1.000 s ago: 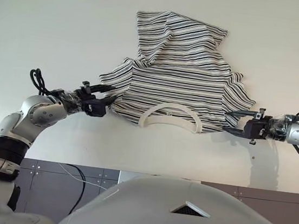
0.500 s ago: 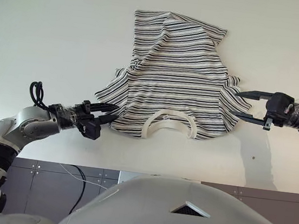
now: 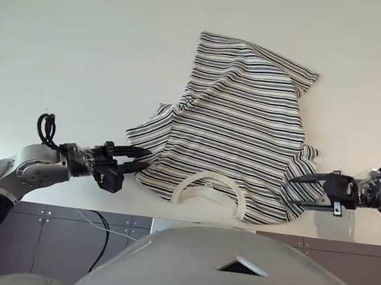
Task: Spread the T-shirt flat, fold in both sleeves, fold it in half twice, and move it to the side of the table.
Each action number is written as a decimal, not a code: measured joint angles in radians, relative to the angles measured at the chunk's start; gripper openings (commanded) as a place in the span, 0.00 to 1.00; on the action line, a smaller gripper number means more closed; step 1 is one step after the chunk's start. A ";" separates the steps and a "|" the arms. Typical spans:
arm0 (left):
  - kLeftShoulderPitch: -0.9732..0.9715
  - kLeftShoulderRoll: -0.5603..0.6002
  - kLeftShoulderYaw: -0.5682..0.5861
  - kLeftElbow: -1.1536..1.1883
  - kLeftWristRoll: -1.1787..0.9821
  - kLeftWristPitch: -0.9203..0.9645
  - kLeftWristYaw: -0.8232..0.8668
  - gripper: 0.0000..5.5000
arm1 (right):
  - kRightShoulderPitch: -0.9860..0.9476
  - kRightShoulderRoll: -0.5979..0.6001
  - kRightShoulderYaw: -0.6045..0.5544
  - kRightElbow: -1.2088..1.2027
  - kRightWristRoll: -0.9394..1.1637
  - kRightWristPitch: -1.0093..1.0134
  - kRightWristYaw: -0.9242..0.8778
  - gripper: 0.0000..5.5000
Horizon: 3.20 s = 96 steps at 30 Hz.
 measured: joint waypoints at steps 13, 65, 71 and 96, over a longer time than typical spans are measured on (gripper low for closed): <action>-0.019 0.005 -0.001 0.014 -0.009 -0.027 -0.051 0.31 | -0.740 0.488 0.086 0.897 -0.410 -0.177 -0.450 0.43; -0.949 -0.636 -0.150 0.866 0.038 0.515 -0.121 0.31 | -0.087 0.206 -0.144 -0.157 -0.034 0.006 -0.142 0.43; -0.959 -0.623 -0.118 0.912 0.016 0.476 -0.197 0.31 | 0.001 0.134 -0.151 -0.123 -0.086 -0.012 -0.086 0.43; -0.873 -0.615 0.109 0.702 -0.205 0.512 -0.326 0.31 | -0.145 0.108 -0.044 0.265 -0.215 -0.291 -0.058 0.43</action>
